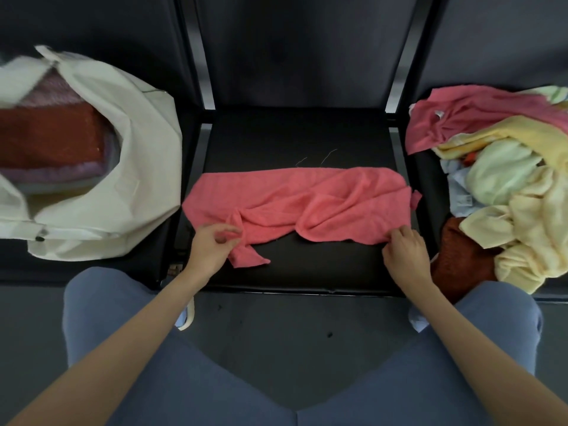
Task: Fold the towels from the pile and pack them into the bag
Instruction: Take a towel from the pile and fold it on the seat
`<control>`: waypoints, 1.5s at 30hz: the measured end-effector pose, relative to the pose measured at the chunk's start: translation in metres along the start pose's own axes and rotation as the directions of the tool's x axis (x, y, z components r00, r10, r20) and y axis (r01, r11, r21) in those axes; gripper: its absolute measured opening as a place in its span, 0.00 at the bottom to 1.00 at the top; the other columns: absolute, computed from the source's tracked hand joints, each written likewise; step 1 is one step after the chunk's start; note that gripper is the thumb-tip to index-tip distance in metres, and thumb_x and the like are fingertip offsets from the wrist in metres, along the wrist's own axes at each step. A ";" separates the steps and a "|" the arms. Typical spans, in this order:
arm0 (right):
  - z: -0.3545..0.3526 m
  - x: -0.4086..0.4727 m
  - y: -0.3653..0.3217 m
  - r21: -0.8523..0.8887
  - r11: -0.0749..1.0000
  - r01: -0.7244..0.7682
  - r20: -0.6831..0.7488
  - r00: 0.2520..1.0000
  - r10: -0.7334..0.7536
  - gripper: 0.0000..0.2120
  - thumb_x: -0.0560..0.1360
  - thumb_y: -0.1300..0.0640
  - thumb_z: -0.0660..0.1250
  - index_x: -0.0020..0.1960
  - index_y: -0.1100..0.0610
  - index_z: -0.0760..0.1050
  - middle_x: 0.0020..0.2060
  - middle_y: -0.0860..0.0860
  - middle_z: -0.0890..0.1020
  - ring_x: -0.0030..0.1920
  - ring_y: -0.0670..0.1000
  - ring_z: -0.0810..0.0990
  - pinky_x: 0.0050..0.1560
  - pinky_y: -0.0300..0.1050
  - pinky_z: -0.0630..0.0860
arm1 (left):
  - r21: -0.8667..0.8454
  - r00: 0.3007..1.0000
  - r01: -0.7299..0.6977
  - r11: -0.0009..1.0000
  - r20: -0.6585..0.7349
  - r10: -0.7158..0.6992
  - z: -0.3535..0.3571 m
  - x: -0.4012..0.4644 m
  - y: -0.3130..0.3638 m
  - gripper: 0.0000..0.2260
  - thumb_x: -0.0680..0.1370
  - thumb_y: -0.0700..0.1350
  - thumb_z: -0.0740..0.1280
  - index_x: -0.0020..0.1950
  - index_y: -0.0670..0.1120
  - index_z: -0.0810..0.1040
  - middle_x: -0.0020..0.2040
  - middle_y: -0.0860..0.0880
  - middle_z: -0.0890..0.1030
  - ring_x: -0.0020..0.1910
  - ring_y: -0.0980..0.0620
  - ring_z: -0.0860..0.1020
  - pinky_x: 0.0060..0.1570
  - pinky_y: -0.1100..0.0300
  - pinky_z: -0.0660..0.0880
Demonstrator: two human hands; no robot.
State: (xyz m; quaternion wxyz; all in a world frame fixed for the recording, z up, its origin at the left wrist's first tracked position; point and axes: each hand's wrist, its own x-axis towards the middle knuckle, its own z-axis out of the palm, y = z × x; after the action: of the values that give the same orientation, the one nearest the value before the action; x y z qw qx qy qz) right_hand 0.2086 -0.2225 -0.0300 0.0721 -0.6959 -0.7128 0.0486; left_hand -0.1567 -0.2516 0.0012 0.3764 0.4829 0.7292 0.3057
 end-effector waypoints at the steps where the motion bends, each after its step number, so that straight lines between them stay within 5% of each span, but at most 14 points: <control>1: -0.001 0.001 -0.006 0.062 0.998 -0.018 0.011 1.000 0.017 0.04 0.64 0.72 0.67 0.37 0.67 0.73 0.34 0.63 0.75 0.34 0.64 0.75 0.35 0.55 0.73 | -0.080 0.998 0.066 0.995 0.016 -0.065 0.002 -0.003 0.004 0.08 0.72 0.35 0.73 0.47 0.47 0.83 0.46 0.52 0.82 0.46 0.56 0.79 0.48 0.59 0.77; 6: 0.000 -0.007 -0.054 0.463 0.877 -0.129 0.063 0.992 0.112 0.03 0.74 0.67 0.64 0.47 0.67 0.71 0.34 0.60 0.77 0.35 0.60 0.76 0.34 0.46 0.63 | -0.260 0.981 0.180 0.949 0.120 -0.153 0.013 -0.017 0.023 0.08 0.72 0.35 0.73 0.49 0.45 0.83 0.47 0.49 0.82 0.46 0.56 0.79 0.39 0.72 0.74; 12: 0.008 -0.029 -0.096 0.614 0.785 -0.084 0.072 0.996 0.051 0.05 0.79 0.63 0.60 0.54 0.63 0.69 0.36 0.52 0.75 0.36 0.55 0.75 0.35 0.45 0.64 | -0.284 0.960 0.197 0.938 0.251 -0.126 0.027 -0.032 0.031 0.12 0.72 0.33 0.73 0.49 0.48 0.82 0.50 0.47 0.82 0.47 0.55 0.80 0.43 0.71 0.75; 16: 0.012 -0.042 -0.100 0.586 0.810 0.014 0.098 0.991 -0.088 0.11 0.74 0.68 0.64 0.53 0.62 0.65 0.42 0.56 0.76 0.39 0.57 0.77 0.36 0.52 0.73 | -0.184 0.949 0.179 0.967 0.291 -0.121 0.036 -0.039 0.027 0.15 0.73 0.31 0.70 0.55 0.45 0.80 0.51 0.50 0.81 0.47 0.56 0.79 0.41 0.72 0.74; 20: 0.009 -0.047 -0.099 0.457 0.881 0.121 0.113 0.975 -0.192 0.16 0.66 0.74 0.62 0.50 0.62 0.65 0.43 0.56 0.71 0.40 0.55 0.70 0.38 0.46 0.66 | -0.120 0.948 0.197 0.973 0.277 -0.158 0.037 -0.040 0.020 0.14 0.73 0.30 0.69 0.55 0.45 0.79 0.51 0.50 0.80 0.44 0.56 0.77 0.38 0.72 0.74; 29: 0.001 -0.052 -0.103 0.237 0.960 0.151 -0.001 0.988 -0.156 0.14 0.67 0.70 0.70 0.50 0.63 0.71 0.36 0.55 0.76 0.34 0.57 0.75 0.28 0.44 0.63 | -0.126 0.950 0.219 0.968 0.255 -0.182 0.035 -0.041 0.017 0.12 0.73 0.32 0.70 0.55 0.42 0.80 0.49 0.48 0.80 0.44 0.54 0.78 0.40 0.71 0.74; 33: 0.002 -0.053 -0.109 0.232 0.948 0.220 0.076 0.967 -0.243 0.17 0.67 0.67 0.71 0.54 0.61 0.71 0.42 0.55 0.75 0.40 0.56 0.75 0.29 0.44 0.64 | -0.128 0.945 0.239 0.962 0.259 -0.201 0.034 -0.040 0.018 0.12 0.74 0.32 0.69 0.55 0.42 0.80 0.47 0.47 0.80 0.44 0.52 0.78 0.43 0.69 0.75; 38: 0.003 -0.045 -0.119 0.320 0.932 0.171 0.163 0.959 -0.232 0.04 0.77 0.65 0.61 0.51 0.60 0.69 0.45 0.55 0.74 0.37 0.58 0.74 0.32 0.49 0.66 | -0.123 0.935 0.272 0.954 0.268 -0.232 0.032 -0.040 0.016 0.12 0.74 0.33 0.69 0.55 0.43 0.80 0.45 0.45 0.80 0.44 0.51 0.78 0.51 0.62 0.76; 41: 0.003 -0.043 -0.126 0.389 0.871 0.298 0.139 0.916 -0.376 0.08 0.76 0.69 0.62 0.51 0.59 0.72 0.45 0.52 0.73 0.36 0.55 0.74 0.32 0.53 0.73 | -0.138 0.936 0.272 0.952 0.270 -0.228 0.031 -0.040 0.013 0.10 0.74 0.34 0.69 0.53 0.45 0.81 0.43 0.47 0.80 0.43 0.53 0.79 0.49 0.63 0.75; 45: 0.010 -0.038 -0.131 0.398 0.809 0.433 0.185 0.826 -0.533 0.13 0.73 0.71 0.63 0.56 0.64 0.79 0.51 0.54 0.75 0.46 0.54 0.78 0.42 0.50 0.78 | -0.147 0.940 0.262 0.954 0.264 -0.217 0.029 -0.039 0.011 0.10 0.74 0.34 0.69 0.51 0.46 0.81 0.46 0.47 0.81 0.45 0.51 0.80 0.54 0.58 0.77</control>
State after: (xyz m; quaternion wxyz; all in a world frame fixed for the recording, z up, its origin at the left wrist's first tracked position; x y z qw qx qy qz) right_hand 0.0783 -0.2635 -0.0192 0.0962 -0.4513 -0.8509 0.2510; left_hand -0.1175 -0.2822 0.0045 0.5398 0.3882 0.7002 0.2601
